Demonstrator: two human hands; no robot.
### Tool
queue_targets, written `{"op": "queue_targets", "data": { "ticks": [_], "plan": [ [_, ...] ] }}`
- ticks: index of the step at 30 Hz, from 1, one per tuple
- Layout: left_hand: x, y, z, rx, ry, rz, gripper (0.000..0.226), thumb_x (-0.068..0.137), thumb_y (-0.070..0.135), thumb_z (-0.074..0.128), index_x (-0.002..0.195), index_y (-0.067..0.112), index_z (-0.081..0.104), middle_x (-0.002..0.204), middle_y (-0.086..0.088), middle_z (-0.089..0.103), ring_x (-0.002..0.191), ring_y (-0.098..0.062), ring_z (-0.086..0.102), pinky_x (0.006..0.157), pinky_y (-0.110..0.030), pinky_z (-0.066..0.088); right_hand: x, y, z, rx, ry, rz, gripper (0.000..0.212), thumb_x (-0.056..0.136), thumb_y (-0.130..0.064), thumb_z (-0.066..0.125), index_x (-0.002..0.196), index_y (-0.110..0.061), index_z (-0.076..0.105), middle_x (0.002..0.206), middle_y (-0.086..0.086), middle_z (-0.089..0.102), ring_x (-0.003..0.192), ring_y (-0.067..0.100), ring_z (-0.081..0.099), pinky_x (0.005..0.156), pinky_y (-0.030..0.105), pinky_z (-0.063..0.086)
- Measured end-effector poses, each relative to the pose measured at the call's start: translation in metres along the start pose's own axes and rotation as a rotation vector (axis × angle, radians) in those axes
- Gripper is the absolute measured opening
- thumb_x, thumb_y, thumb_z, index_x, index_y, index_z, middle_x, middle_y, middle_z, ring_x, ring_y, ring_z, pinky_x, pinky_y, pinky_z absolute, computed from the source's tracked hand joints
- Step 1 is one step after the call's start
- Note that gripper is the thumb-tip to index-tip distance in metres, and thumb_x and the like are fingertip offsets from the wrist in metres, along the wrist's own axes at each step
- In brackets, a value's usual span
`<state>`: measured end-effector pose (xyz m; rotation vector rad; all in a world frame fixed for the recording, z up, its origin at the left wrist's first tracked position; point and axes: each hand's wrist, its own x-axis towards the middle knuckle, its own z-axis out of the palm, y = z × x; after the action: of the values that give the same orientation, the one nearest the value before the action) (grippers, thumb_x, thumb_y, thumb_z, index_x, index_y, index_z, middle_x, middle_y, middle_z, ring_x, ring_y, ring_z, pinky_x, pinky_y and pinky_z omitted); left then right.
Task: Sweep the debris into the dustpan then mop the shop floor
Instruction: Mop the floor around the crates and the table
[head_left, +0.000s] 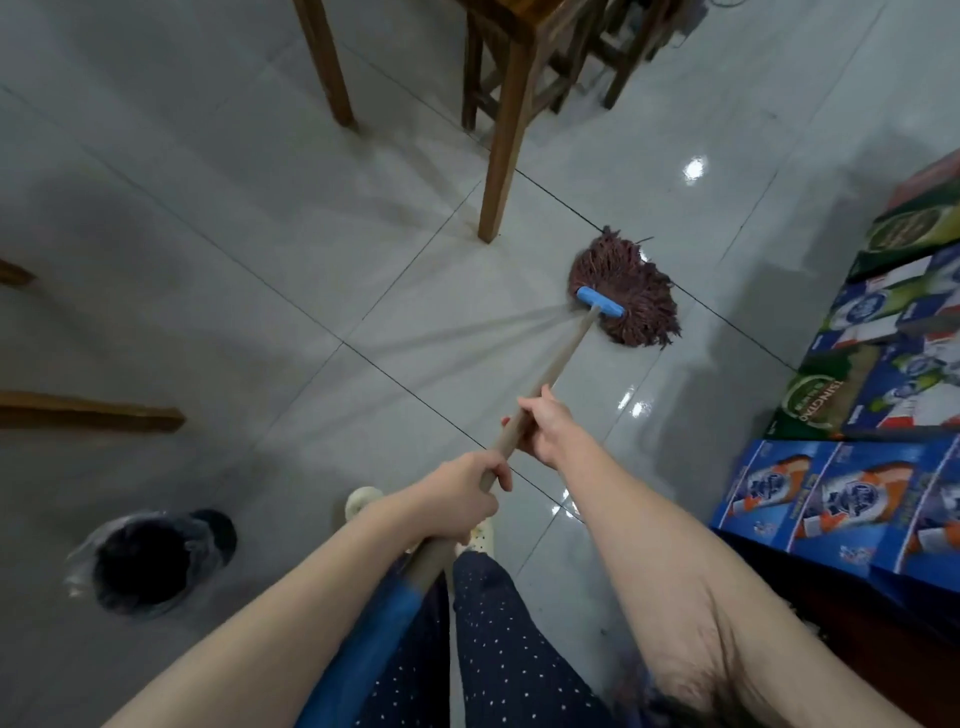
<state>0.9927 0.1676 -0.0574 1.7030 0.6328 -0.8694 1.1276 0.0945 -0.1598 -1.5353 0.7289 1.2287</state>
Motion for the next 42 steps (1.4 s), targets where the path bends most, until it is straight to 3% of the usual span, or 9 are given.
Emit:
{"op": "queue_targets", "data": {
  "ticks": [10,15,20,23,26,29,35,39,42],
  "plan": [
    [-0.048,-0.06,0.027,-0.061,0.038,-0.019,0.028,0.086,0.005,0.044,0.103,0.026,0.051,0.091,0.0,0.049,0.055,-0.012,0.05,0.044,-0.02,0.043,-0.018,0.062,0.029,-0.136,0.009,0.024,0.075,0.095,0.002,0.035,0.151,-0.038,0.005,0.088,0.003,0.044,0.061,0.022,0.052,0.059,0.036,0.047],
    [-0.094,-0.12,0.046,-0.105,0.061,-0.053,0.026,0.088,0.007,0.043,0.099,0.03,0.049,0.101,-0.003,0.052,0.061,-0.018,0.056,0.046,-0.023,0.048,-0.04,0.125,0.06,-0.2,-0.002,0.036,0.076,0.095,0.003,0.034,0.151,-0.039,0.005,0.087,0.004,0.043,0.06,0.022,0.052,0.054,0.035,0.045],
    [-0.154,-0.181,0.069,-0.101,0.098,-0.044,0.026,0.087,0.007,0.047,0.099,0.03,0.049,0.097,0.001,0.049,0.055,-0.011,0.053,0.044,-0.018,0.044,-0.071,0.2,0.093,-0.233,-0.033,0.039,0.075,0.095,0.0,0.036,0.15,-0.041,0.006,0.102,0.007,0.049,0.06,0.022,0.056,0.052,0.034,0.045],
    [-0.193,-0.218,0.086,-0.095,0.114,-0.048,0.026,0.088,0.007,0.047,0.098,0.031,0.049,0.099,0.001,0.05,0.054,-0.008,0.051,0.045,-0.017,0.043,-0.091,0.248,0.112,-0.242,-0.07,0.053,0.076,0.095,-0.001,0.037,0.15,-0.042,0.005,0.095,0.005,0.049,0.058,0.021,0.057,0.05,0.033,0.046],
    [-0.225,-0.253,0.097,-0.131,0.117,-0.073,0.029,0.086,0.007,0.048,0.095,0.035,0.05,0.106,-0.004,0.051,0.05,-0.012,0.052,0.047,-0.023,0.047,-0.108,0.289,0.129,-0.253,-0.119,0.071,0.076,0.095,-0.002,0.039,0.149,-0.043,0.005,0.111,0.008,0.048,0.056,0.019,0.058,0.044,0.03,0.048],
    [-0.239,-0.271,0.102,-0.124,0.141,-0.071,0.033,0.076,0.012,0.05,0.087,0.043,0.051,0.089,-0.001,0.053,0.056,-0.014,0.054,0.056,-0.039,0.054,-0.118,0.311,0.139,-0.264,-0.151,0.083,0.077,0.095,-0.002,0.04,0.15,-0.043,0.004,0.116,0.006,0.046,0.056,0.019,0.059,0.039,0.025,0.047],
    [-0.218,-0.245,0.097,-0.088,0.131,-0.125,0.028,0.084,0.013,0.05,0.091,0.039,0.048,0.091,0.003,0.049,0.044,-0.012,0.056,0.045,-0.027,0.049,-0.106,0.288,0.127,-0.233,-0.181,0.086,0.076,0.096,-0.002,0.039,0.149,-0.043,0.004,0.089,-0.002,0.048,0.051,0.017,0.058,0.041,0.024,0.049],
    [-0.178,-0.199,0.083,-0.062,0.129,-0.134,0.026,0.086,0.015,0.05,0.093,0.039,0.045,0.094,0.001,0.053,0.05,-0.012,0.055,0.045,-0.022,0.045,-0.077,0.236,0.109,-0.233,-0.191,0.065,0.074,0.096,-0.002,0.039,0.15,-0.042,0.006,0.099,0.004,0.051,0.056,0.019,0.055,0.053,0.03,0.049],
    [-0.129,-0.147,0.069,-0.07,0.148,-0.13,0.023,0.088,0.013,0.048,0.1,0.032,0.045,0.098,0.0,0.051,0.05,-0.009,0.054,0.042,-0.017,0.042,-0.047,0.176,0.086,-0.229,-0.173,0.039,0.074,0.097,-0.002,0.04,0.15,-0.041,0.006,0.091,0.003,0.052,0.058,0.021,0.054,0.059,0.036,0.047]
  ]
}}
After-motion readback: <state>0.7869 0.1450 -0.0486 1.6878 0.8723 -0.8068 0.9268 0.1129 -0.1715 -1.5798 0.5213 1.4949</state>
